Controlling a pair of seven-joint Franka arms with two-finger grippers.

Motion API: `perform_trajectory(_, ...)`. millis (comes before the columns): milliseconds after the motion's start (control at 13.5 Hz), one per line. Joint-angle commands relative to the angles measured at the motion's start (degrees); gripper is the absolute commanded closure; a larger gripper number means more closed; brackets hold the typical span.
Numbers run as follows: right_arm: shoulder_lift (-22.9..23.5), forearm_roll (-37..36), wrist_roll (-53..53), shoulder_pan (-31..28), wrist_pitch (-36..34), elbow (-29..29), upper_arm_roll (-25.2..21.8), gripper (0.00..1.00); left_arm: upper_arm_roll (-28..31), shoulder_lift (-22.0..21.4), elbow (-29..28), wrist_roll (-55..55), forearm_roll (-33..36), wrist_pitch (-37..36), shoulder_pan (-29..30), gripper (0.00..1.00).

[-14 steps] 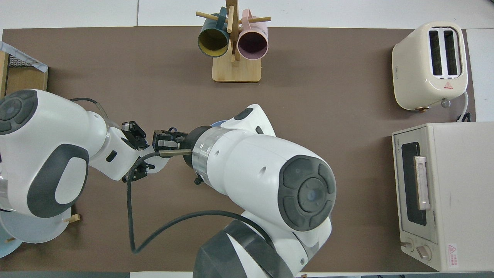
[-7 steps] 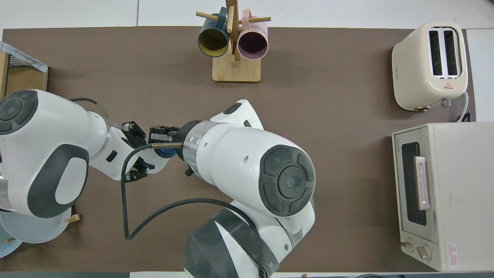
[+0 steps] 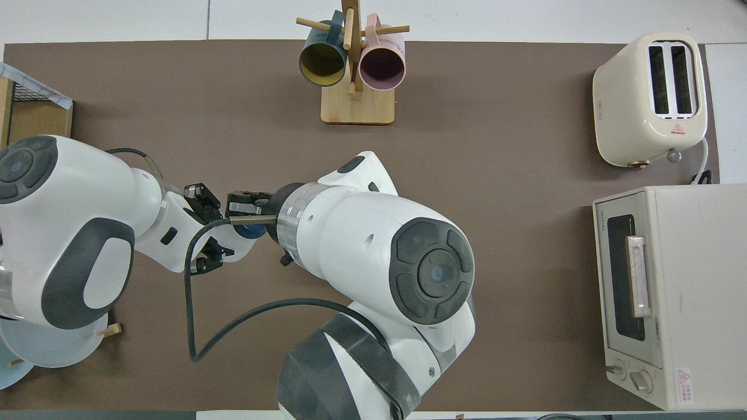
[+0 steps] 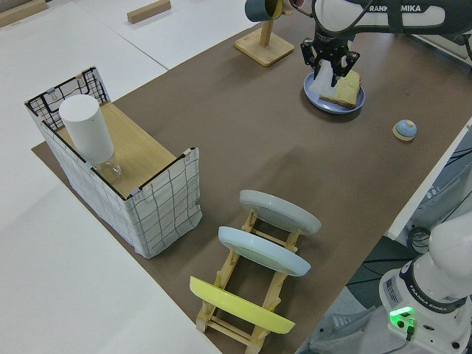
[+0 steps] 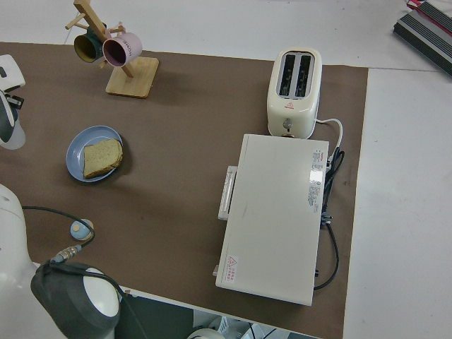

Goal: Put bread on plate and add seasoning

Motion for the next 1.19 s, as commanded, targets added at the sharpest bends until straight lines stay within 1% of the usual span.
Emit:
perform_trajectory(0, -0.5, 0.6, -0.1, 0.5, -0.6, -0.9, 0.0, 0.81, 0.2, -2.3, -2.0, -1.5, 1.1, 0.9, -1.0, 1.0)
perform_trajectory(148, -0.5, 0.5, -0.2, 0.5, -0.6, -0.9, 0.0, 0.89, 0.2, -2.3, -2.0, -1.4, 1.1, 0.9, -1.0, 1.0)
perform_trajectory(222, -0.5, 0.5, -0.2, 0.5, -0.6, -1.0, 0.0, 0.96, 0.2, -2.3, -2.0, -1.4, 1.1, 0.9, -1.0, 1.0)
perform_trajectory(296, -0.5, 0.5, -0.2, 0.5, -0.6, -1.0, 0.0, 1.0, 0.2, -2.3, -2.0, -1.4, 1.1, 0.9, -1.0, 1.0)
perform_trajectory(593, -0.4, 1.0, 0.2, 0.4, -0.3, -0.5, 0.0, 1.0, 0.2, -2.3, -2.0, -1.4, 1.1, 0.9, -1.0, 1.0)
perform_trajectory(741, 0.0, 1.6, 4.2, 0.3, 1.8, 0.1, 0.0, 1.0, 0.2, -2.3, -2.0, -1.4, 1.1, 0.9, -0.9, 1.0)
perform_trajectory(963, 0.4, 1.5, 9.3, 0.5, 7.3, -0.4, 0.1, 1.0, 0.2, -2.3, -2.0, -1.4, 1.1, 0.9, -0.9, 1.0)
perform_trajectory(1111, 0.6, 1.8, 10.9, 0.5, 7.9, -0.4, 0.1, 1.0, 0.2, -2.3, -2.1, -1.4, 1.1, 0.9, -0.9, 1.0)
